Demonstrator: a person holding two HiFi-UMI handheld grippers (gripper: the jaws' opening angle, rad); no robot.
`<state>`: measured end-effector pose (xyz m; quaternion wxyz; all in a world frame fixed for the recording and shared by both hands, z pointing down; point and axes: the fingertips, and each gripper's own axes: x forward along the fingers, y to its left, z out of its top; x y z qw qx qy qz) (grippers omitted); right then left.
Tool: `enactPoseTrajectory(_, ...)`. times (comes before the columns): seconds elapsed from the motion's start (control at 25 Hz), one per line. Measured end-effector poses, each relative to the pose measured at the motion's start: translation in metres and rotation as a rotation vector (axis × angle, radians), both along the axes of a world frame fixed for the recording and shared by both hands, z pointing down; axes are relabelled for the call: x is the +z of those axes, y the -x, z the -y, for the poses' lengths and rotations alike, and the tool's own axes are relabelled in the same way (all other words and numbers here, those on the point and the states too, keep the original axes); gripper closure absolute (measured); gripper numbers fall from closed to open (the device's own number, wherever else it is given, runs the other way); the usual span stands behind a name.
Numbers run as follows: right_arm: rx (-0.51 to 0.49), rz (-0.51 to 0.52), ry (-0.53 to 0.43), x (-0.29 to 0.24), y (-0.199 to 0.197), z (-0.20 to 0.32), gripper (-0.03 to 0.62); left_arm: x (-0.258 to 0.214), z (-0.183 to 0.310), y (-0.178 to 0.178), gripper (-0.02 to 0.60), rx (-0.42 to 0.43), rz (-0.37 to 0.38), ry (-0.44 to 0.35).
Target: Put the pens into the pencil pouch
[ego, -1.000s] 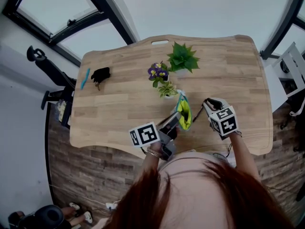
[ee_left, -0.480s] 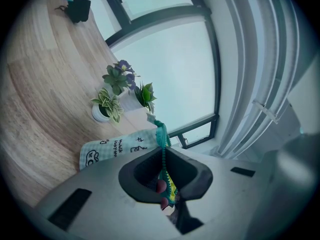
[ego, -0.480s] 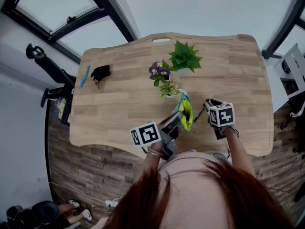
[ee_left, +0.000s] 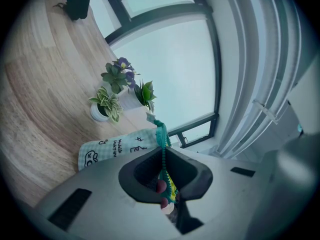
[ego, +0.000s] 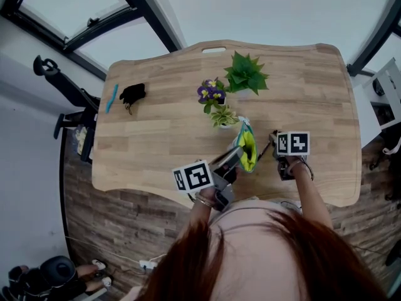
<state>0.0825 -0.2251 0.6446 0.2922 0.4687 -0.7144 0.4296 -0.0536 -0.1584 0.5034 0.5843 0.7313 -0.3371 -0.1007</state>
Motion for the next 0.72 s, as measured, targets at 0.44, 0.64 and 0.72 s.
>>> enactPoseTrajectory(0.44,0.059,-0.045,0.109,0.02,-0.003,-0.002,0.454,0.001,0.005,-0.001,0.565,0.007,-0.008,0.011)
enactPoseTrajectory(0.64,0.06,-0.074,0.116,0.022,-0.002,-0.001,0.467,0.003,0.007,-0.001,0.565,0.014,-0.007,0.015)
enactPoseTrajectory(0.72,0.076,-0.054,0.131,0.023,-0.001,-0.002,0.492,0.003,0.007,-0.002,0.565,0.017,-0.005,0.015)
